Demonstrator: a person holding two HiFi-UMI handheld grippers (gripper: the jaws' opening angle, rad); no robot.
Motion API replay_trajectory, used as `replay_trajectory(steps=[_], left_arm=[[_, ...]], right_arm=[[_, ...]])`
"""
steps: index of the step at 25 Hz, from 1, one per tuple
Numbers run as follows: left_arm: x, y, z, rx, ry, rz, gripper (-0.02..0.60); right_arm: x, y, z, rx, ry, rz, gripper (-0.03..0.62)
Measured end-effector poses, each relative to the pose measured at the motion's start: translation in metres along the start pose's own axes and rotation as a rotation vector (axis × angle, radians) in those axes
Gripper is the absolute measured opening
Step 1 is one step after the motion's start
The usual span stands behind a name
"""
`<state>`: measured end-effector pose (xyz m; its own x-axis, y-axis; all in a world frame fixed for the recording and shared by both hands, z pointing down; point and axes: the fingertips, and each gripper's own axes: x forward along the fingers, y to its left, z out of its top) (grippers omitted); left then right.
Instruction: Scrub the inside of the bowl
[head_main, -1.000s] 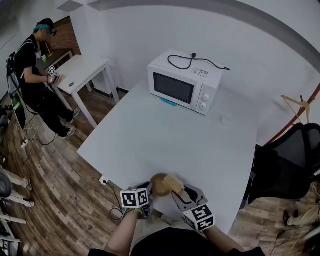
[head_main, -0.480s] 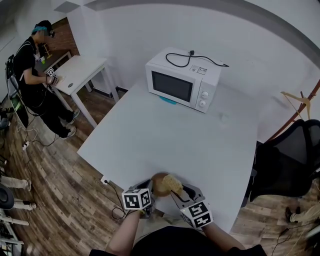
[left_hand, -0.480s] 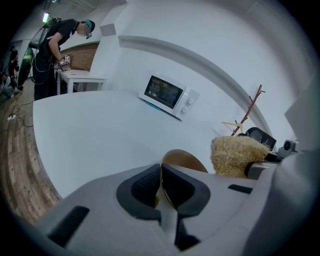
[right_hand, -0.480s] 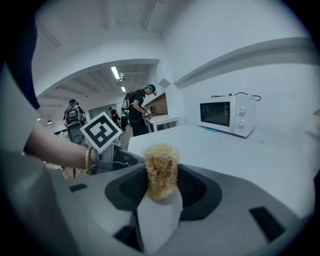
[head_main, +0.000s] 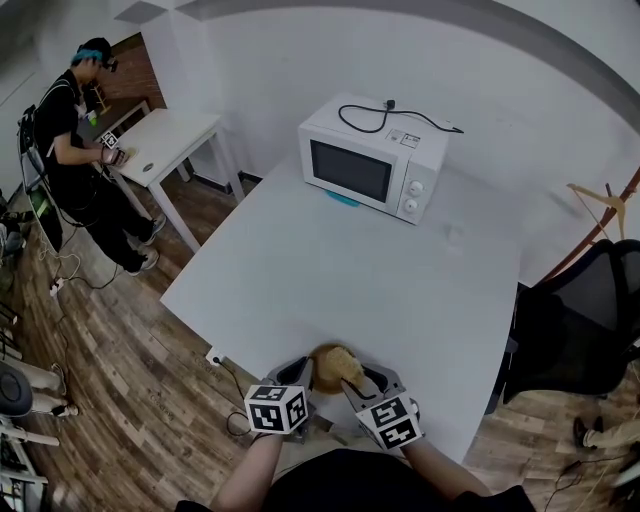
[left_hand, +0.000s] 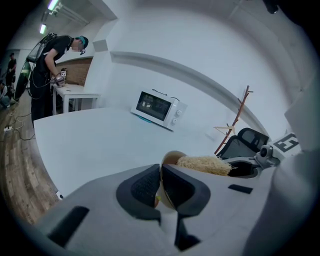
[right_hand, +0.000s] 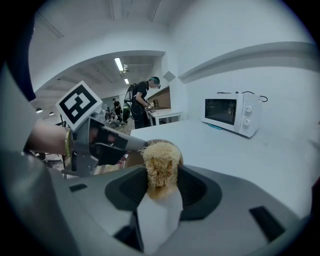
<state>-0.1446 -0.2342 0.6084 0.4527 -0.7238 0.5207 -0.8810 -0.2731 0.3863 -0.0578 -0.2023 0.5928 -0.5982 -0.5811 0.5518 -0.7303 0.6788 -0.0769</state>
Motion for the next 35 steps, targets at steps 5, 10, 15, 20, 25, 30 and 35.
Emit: replay_trajectory(steps=[5,10,15,20,25,30,35], left_arm=[[-0.007,-0.012,0.000,0.006,-0.016,-0.023,0.032],[-0.008,-0.021,-0.003,0.022,-0.008,-0.042,0.032],[-0.007,-0.030,-0.004,0.049,-0.001,-0.056,0.032],[-0.010,-0.032,-0.001,0.046,-0.015,-0.057,0.032],[-0.012,-0.032,0.000,0.051,-0.026,-0.045,0.032],[-0.013,-0.027,0.005,0.035,-0.044,-0.030,0.032],[-0.014,-0.027,0.004,0.037,-0.048,-0.022,0.032]], right_arm=[[0.000,0.001,-0.005,-0.007,0.018,-0.008,0.173],[-0.003,-0.003,-0.005,0.016,0.027,-0.021,0.173],[-0.003,-0.001,0.002,0.007,0.023,-0.020,0.173],[0.000,0.012,0.003,-0.010,0.032,0.035,0.173],[0.002,0.026,-0.001,-0.103,0.062,0.078,0.172],[0.000,0.038,-0.003,-0.163,0.082,0.128,0.172],[-0.006,0.033,-0.009,-0.161,0.099,0.130,0.172]])
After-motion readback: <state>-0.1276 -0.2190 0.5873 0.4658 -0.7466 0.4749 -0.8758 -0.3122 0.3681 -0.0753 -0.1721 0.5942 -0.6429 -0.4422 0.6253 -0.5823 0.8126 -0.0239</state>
